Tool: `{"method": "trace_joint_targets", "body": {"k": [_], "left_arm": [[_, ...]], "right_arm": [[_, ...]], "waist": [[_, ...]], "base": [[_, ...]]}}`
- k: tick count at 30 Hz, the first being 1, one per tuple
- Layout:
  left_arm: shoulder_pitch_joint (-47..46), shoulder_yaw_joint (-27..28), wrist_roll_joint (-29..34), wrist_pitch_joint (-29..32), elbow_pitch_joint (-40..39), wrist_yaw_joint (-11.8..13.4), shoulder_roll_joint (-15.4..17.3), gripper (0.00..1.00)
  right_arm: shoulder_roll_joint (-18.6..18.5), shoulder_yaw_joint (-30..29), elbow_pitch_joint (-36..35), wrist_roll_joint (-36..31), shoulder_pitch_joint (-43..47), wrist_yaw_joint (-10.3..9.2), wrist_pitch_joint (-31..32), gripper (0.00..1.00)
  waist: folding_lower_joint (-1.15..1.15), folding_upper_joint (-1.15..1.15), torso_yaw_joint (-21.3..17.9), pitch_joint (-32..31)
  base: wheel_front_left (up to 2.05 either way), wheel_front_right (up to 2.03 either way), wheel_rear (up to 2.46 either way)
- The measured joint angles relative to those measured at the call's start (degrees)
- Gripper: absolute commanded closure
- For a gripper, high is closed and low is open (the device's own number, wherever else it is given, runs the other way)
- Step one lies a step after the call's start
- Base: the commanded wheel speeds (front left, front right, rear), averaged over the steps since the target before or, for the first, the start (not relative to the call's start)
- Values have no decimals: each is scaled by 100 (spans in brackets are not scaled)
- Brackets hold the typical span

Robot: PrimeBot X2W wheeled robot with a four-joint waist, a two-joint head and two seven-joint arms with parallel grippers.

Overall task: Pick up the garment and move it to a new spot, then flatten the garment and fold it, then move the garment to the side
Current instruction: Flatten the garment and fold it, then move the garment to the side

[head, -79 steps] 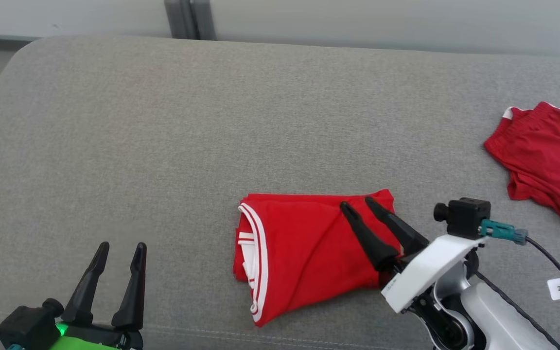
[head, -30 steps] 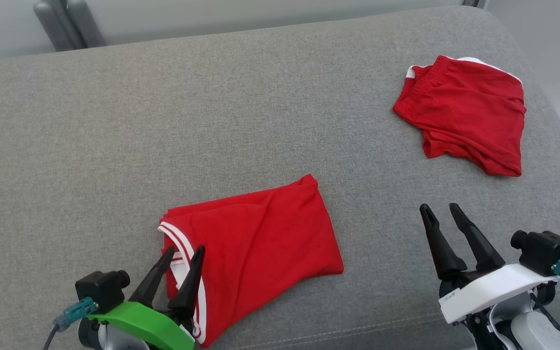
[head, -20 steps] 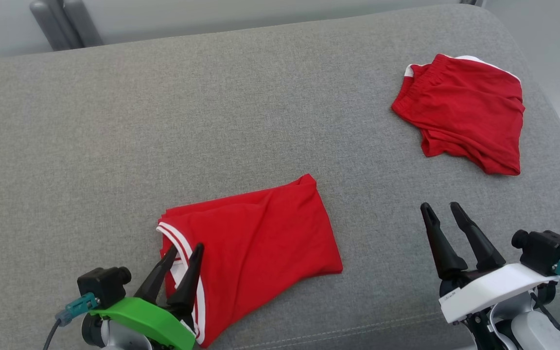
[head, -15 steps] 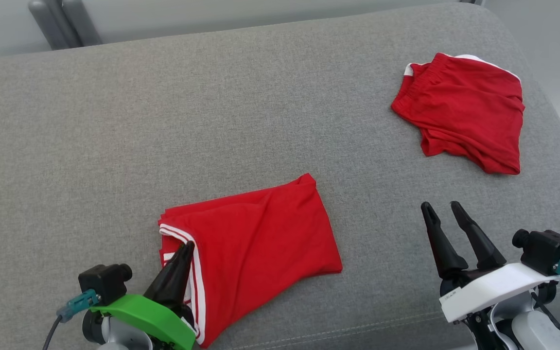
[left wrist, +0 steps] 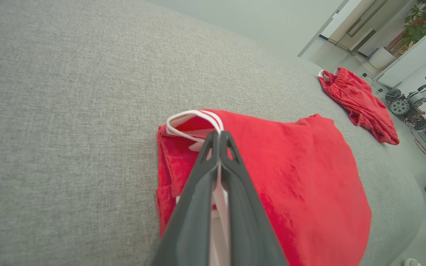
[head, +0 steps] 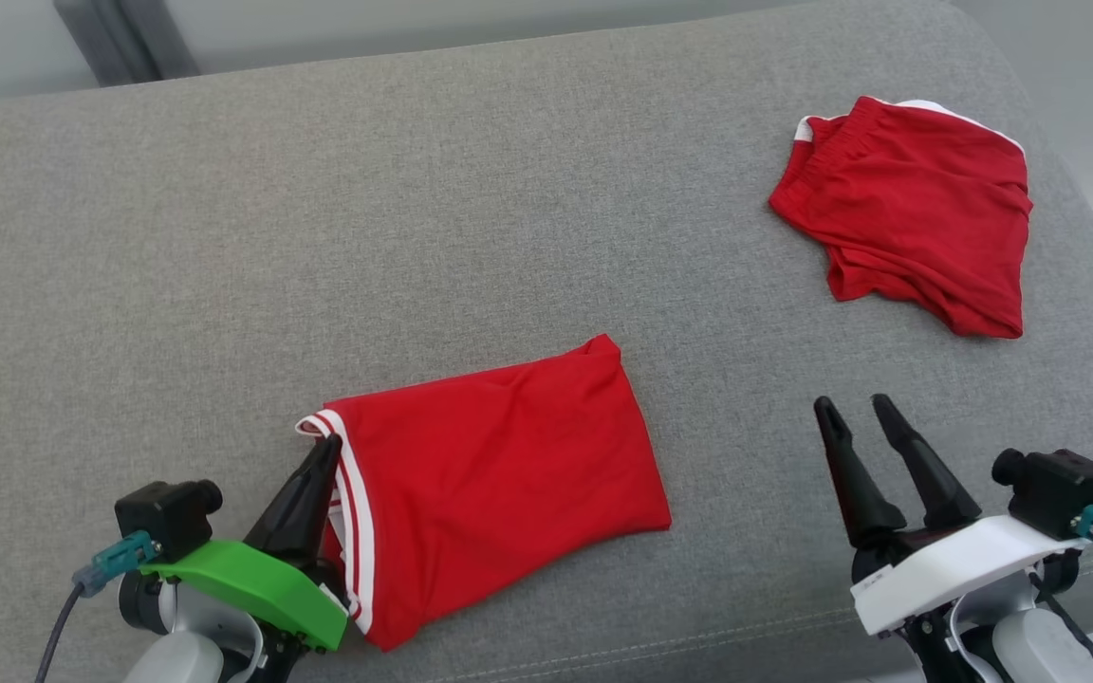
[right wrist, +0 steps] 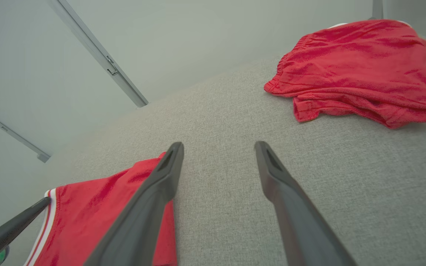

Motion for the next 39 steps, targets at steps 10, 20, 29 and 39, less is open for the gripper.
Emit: {"method": "trace_joint_targets", "body": {"k": [10,20,29,39], "left_arm": [[-229,-203,3,-12,126,-1,96,76],[-403,-309,-3,-100,238,-1,99,11],[-579,-374,-26,-158,287,-1,165,5],[-749,-459,-53,-197,296,-1,166,6]], "right_arm": [[-20,624,381,-220,-431,221,501,0],[208,817,990,-144,-903,423,898,0],[444,953,1460,4,-1212,571,1094,0],[544,970,1866,154,-1457,711,1317,0]], "waist": [[0,0,104,90],[0,0,360,107],[0,0,448,216],[0,0,517,329]], "base": [[0,0,0],[0,0,0],[0,0,0],[0,0,0]]}}
